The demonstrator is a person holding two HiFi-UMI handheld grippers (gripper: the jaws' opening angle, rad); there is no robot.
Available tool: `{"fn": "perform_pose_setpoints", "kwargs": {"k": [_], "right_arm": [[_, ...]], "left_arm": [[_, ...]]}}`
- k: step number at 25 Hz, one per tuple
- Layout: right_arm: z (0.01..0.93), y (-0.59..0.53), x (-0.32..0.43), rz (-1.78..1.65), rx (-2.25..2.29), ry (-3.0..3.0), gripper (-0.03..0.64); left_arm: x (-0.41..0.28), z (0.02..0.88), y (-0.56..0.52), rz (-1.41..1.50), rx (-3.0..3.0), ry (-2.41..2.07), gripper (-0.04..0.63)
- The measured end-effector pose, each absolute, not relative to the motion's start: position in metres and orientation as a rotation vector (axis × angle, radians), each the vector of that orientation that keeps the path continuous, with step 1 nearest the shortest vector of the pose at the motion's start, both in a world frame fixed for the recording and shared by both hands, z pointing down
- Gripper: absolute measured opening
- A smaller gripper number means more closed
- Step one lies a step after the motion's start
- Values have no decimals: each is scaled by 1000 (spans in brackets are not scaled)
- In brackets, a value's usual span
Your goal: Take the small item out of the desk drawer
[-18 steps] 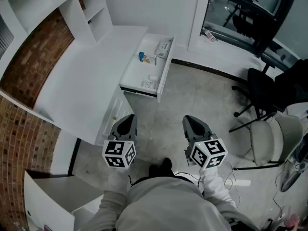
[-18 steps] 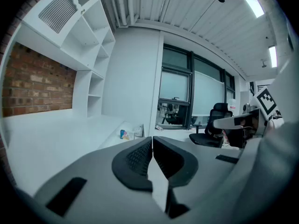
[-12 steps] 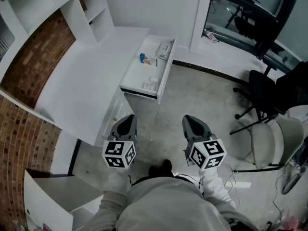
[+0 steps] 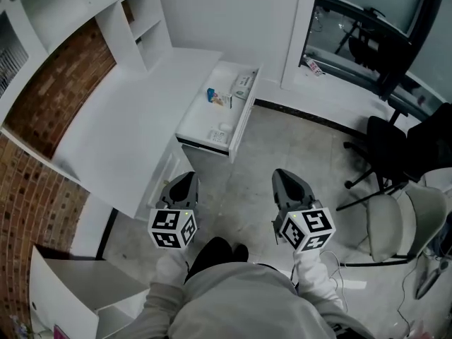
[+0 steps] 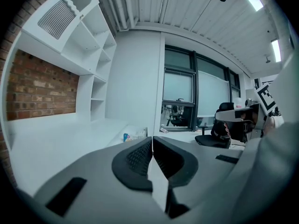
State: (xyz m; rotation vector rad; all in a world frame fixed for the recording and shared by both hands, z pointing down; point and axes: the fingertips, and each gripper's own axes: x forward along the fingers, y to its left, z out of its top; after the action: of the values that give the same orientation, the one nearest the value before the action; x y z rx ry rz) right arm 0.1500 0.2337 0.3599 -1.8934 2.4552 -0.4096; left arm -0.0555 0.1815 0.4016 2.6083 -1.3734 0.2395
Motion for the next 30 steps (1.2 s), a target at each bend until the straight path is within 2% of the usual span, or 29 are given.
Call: {"fn": "perform_pose_setpoints", "kwargs": {"k": [14,19,30], "right_arm": [[307,164,157,-232,-1808,2395,32],[305,118,152,-247,-1775,2416,115],[303,8,135,-267,-1727,2468,224]], "left_arm": [[-59,408,112,263,2591,-1380,23],[-55,413,60,260,2590,-1355,23],[-51,420,-47,261,2609,-1277,23]]}}
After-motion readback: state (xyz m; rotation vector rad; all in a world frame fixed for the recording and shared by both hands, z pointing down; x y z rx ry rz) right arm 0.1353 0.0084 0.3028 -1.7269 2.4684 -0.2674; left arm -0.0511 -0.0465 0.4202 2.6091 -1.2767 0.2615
